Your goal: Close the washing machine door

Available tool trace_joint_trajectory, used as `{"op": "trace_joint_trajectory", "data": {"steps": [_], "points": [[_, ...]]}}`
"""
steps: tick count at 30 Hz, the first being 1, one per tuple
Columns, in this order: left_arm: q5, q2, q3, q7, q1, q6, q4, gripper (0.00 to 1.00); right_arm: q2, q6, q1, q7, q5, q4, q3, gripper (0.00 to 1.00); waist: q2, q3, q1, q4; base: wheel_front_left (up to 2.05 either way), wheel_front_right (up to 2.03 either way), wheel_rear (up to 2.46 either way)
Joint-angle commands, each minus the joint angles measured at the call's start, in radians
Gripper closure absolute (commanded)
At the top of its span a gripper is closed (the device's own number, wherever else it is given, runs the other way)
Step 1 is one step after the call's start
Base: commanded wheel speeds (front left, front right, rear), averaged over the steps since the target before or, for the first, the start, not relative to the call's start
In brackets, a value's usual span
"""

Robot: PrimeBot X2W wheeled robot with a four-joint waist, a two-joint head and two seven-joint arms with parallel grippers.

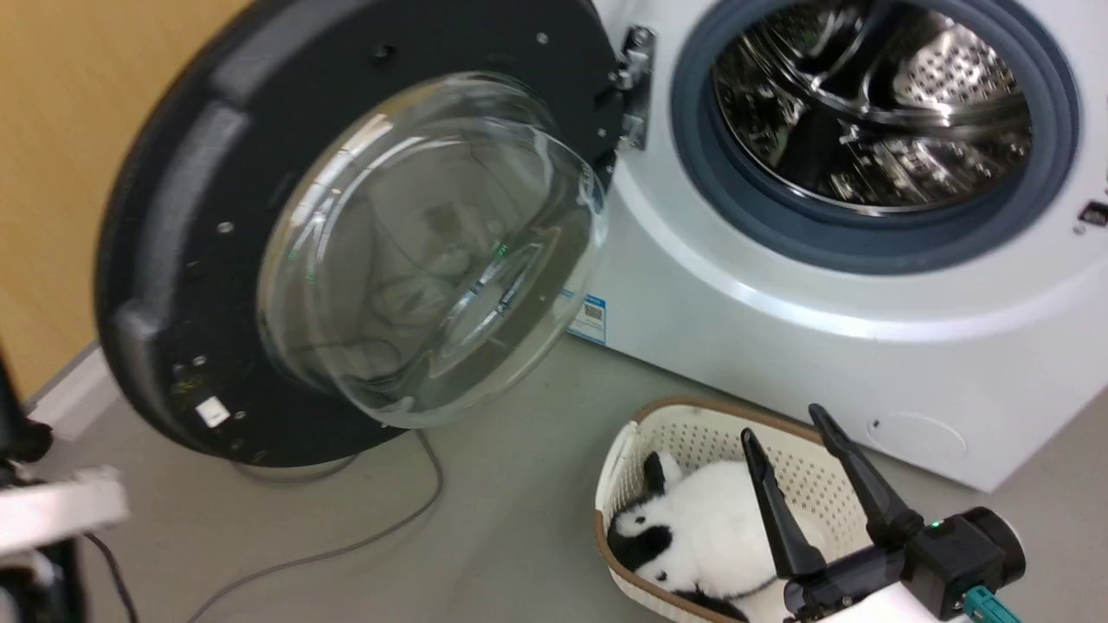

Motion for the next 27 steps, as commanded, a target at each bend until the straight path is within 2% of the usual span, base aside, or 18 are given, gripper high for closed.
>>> {"op": "trace_joint_trajectory", "data": {"steps": [1, 7, 8, 9, 10, 13, 16, 20, 23, 27], "points": [[-0.049, 0.040, 0.042, -0.005, -0.059, -0.015, 0.066, 1.00, -0.002, 0.001, -0.018, -0.004, -0.009, -0.006, -0.002, 0.00, -0.0001, 0.043, 0.0000, -0.040, 0.00, 0.00, 0.00], [-0.237, 0.214, 0.128, 0.016, -0.253, -0.038, 0.331, 1.00, -0.018, 0.001, -0.049, -0.004, -0.014, -0.010, 0.002, 0.00, -0.0001, 0.093, 0.0000, -0.086, 0.00, 0.00, 0.00], [-0.237, 0.214, 0.128, 0.016, -0.253, -0.038, 0.331, 1.00, -0.018, 0.001, -0.049, -0.004, -0.014, -0.010, 0.002, 0.00, -0.0001, 0.093, 0.0000, -0.086, 0.00, 0.00, 0.00], [-0.294, 0.266, 0.140, 0.052, -0.303, -0.041, 0.421, 1.00, -0.019, 0.001, -0.060, -0.004, -0.014, -0.010, 0.005, 0.00, -0.0001, 0.105, 0.0000, -0.100, 0.00, 0.00, 0.00], [-0.294, 0.266, 0.140, 0.052, -0.303, -0.041, 0.421, 1.00, -0.019, 0.001, -0.060, -0.004, -0.014, -0.010, 0.005, 0.00, -0.0001, 0.105, 0.0000, -0.100, 0.00, 0.00, 0.00], [-0.437, 0.305, 0.181, 0.160, -0.386, -0.042, 0.568, 1.00, -0.021, 0.001, -0.071, -0.004, -0.013, -0.009, 0.008, 0.00, -0.0001, 0.116, 0.0000, -0.113, 0.00, 0.00, 0.00], [-0.583, 0.333, 0.240, 0.304, -0.459, -0.041, 0.714, 1.00, -0.021, 0.001, -0.075, -0.004, -0.012, -0.008, 0.009, 0.00, -0.0001, 0.120, 0.0000, -0.122, 0.00, 0.00, 0.00], [-0.766, 0.348, 0.336, 0.503, -0.532, -0.007, 0.875, 1.00, -0.020, 0.001, -0.077, -0.004, -0.011, -0.007, 0.010, 0.00, -0.0001, 0.122, 0.0000, -0.131, 0.00, 0.00, 0.00], [-0.877, 0.347, 0.387, 0.645, -0.562, 0.007, 0.943, 1.00, -0.019, 0.001, -0.078, -0.004, -0.011, -0.006, 0.012, 0.00, -0.0001, 0.121, 0.0000, -0.135, 0.00, 0.00, 0.00], [-0.990, 0.326, 0.393, 0.861, -0.564, -0.016, 0.946, 1.00, -0.017, 0.001, -0.076, -0.004, -0.011, -0.007, 0.011, 0.00, -0.0001, 0.115, 0.0000, -0.132, 0.00, 0.00, 0.00]]}}
